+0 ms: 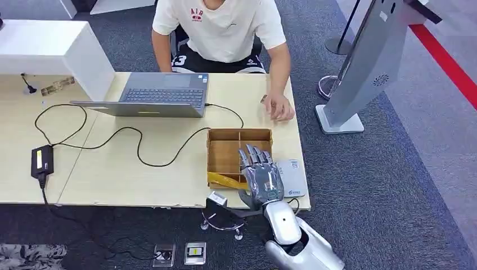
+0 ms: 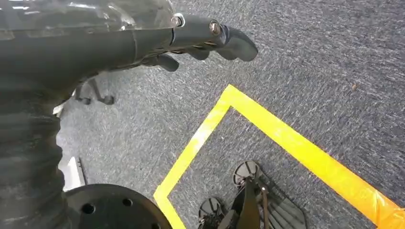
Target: Pass the card to the sensor for recognition and then transmit it.
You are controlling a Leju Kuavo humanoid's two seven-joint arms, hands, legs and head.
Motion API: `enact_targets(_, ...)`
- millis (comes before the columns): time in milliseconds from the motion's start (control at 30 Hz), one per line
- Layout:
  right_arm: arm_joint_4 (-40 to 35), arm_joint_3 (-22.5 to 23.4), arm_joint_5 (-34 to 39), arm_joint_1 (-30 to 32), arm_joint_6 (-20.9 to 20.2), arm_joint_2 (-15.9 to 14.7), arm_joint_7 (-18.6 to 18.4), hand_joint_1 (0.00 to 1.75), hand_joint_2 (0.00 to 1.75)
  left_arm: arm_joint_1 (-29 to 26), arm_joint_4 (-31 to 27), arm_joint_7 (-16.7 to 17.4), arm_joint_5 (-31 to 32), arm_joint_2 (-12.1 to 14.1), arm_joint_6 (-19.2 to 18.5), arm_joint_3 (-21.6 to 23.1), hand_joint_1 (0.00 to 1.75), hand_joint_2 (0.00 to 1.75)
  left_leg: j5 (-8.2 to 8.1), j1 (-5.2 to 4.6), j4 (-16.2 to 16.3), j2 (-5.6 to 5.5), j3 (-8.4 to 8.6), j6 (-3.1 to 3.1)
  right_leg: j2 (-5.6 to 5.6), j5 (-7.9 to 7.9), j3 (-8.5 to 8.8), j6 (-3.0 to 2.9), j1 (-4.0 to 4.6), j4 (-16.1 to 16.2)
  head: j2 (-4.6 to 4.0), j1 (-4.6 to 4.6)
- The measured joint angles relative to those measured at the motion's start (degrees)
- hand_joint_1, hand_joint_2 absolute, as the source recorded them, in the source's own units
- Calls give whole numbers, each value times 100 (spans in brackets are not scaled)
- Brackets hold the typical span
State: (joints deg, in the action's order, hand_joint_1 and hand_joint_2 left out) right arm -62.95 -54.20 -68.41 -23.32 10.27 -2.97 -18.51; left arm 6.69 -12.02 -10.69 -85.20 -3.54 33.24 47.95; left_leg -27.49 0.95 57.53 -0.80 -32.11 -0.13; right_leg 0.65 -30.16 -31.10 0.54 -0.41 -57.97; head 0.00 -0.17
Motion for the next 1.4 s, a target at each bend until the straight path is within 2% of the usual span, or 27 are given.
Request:
enact_targets(300,66,15,-17,-52,9,0,-15,9,175,0,0,42,20,-2,26,0,0,175,0,0,0,0,0,0,0,0,0,0,0,0,0,0)
enact_targets(500,111,17,-9,-79,-111,0,-15,28,175,0,0,61,28,-11,31,0,0,175,0,0,0,0,0,0,0,0,0,0,0,0,-2,2)
enact_targets(633,144,17,0,-115,-175,0,-17,23,175,0,0,79,31,-11,31,0,0,175,0,0,0,0,0,0,0,0,0,0,0,0,-2,2)
enact_targets(833,160,17,37,-164,-420,-13,-133,24,175,0,0,79,44,-7,-33,0,0,175,0,0,0,0,0,0,0,0,0,0,0,0,0,0)
enact_targets(1067,160,17,85,-185,-577,-44,-300,40,175,0,0,118,72,68,-212,0,0,175,0,0,0,0,1,0,0,0,0,0,0,0,0,0)
enact_targets(1233,160,17,96,-189,-610,-74,-376,42,175,0,0,118,72,96,-227,0,0,175,0,0,0,0,1,0,0,0,0,0,0,0,0,2)
enact_targets(1300,160,17,101,-191,-612,-87,-378,66,175,0,0,118,72,105,-230,0,0,175,0,0,1,0,1,0,0,0,0,0,0,0,0,0)
enact_targets(1367,160,17,103,-193,-614,-94,-385,117,175,0,0,118,72,109,-234,0,0,175,0,0,1,0,1,0,0,0,0,0,0,0,0,0)
enact_targets(1400,160,17,103,-194,-614,-96,-393,150,175,0,0,118,72,111,-243,0,0,175,0,0,1,0,1,0,0,0,0,0,0,0,-2,2)
